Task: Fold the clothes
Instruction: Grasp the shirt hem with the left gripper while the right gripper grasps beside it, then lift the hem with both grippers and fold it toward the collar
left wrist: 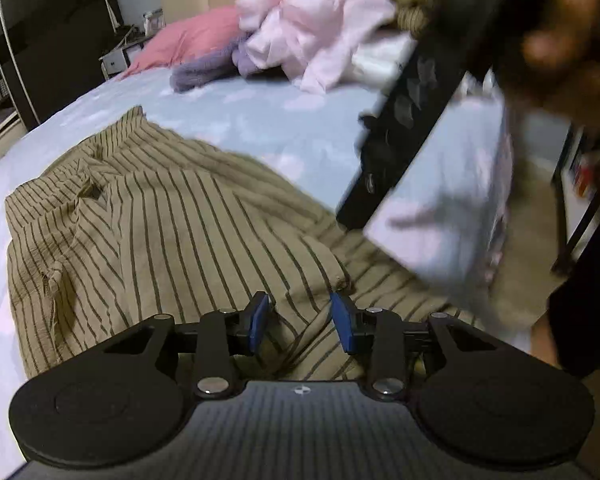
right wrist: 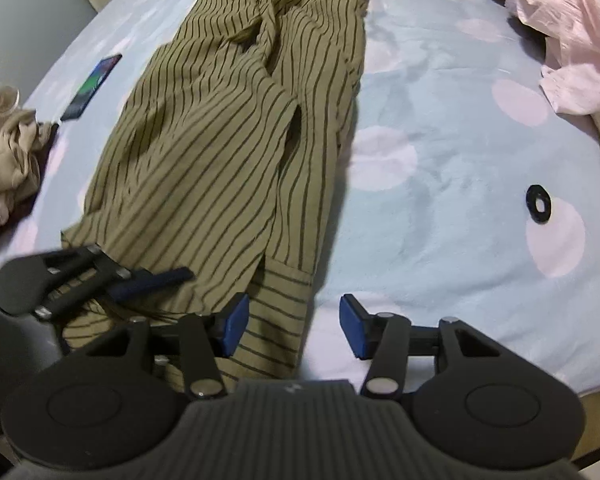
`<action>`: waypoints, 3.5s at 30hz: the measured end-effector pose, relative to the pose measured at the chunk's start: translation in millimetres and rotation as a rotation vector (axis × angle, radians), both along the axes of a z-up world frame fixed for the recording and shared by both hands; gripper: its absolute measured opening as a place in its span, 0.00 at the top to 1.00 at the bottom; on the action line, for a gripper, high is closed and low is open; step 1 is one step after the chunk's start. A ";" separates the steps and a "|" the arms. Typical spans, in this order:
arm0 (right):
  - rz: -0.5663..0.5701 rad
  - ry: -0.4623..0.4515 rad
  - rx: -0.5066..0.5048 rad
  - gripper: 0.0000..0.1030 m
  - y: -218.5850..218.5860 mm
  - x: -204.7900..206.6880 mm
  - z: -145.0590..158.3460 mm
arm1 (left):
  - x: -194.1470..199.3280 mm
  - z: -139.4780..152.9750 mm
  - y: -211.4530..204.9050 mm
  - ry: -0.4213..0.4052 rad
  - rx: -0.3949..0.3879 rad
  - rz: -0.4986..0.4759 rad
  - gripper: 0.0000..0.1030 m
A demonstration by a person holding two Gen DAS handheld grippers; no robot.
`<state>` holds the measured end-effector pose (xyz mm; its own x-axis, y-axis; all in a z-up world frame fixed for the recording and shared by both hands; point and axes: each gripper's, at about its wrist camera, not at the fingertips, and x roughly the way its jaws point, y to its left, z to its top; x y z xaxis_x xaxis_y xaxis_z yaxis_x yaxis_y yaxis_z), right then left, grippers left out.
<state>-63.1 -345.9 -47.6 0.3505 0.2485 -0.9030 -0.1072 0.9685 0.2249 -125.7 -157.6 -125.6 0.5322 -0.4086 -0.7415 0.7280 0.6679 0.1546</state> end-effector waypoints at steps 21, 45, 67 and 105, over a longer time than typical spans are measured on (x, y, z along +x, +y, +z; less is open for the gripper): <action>0.121 0.097 0.097 0.37 10.3 -14.8 -35.5 | -11.2 36.0 192.9 0.318 -0.192 0.270 0.57; 0.028 0.220 0.267 0.94 7.1 -39.9 -60.4 | -6.1 -13.8 195.4 0.577 -0.287 0.342 0.99; 0.127 0.285 0.258 0.94 -10.0 -60.6 -20.0 | -25.3 26.1 210.7 0.649 -0.253 0.302 0.99; -0.178 0.130 0.434 0.91 -66.0 154.6 -3.8 | 211.5 32.3 233.0 0.654 -0.621 0.602 0.98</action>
<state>91.5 -411.8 -51.4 0.3127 0.5582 -0.7686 0.1076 0.7831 0.6125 85.9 75.4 -93.3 0.3476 -0.6144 -0.7083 0.0737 0.7710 -0.6326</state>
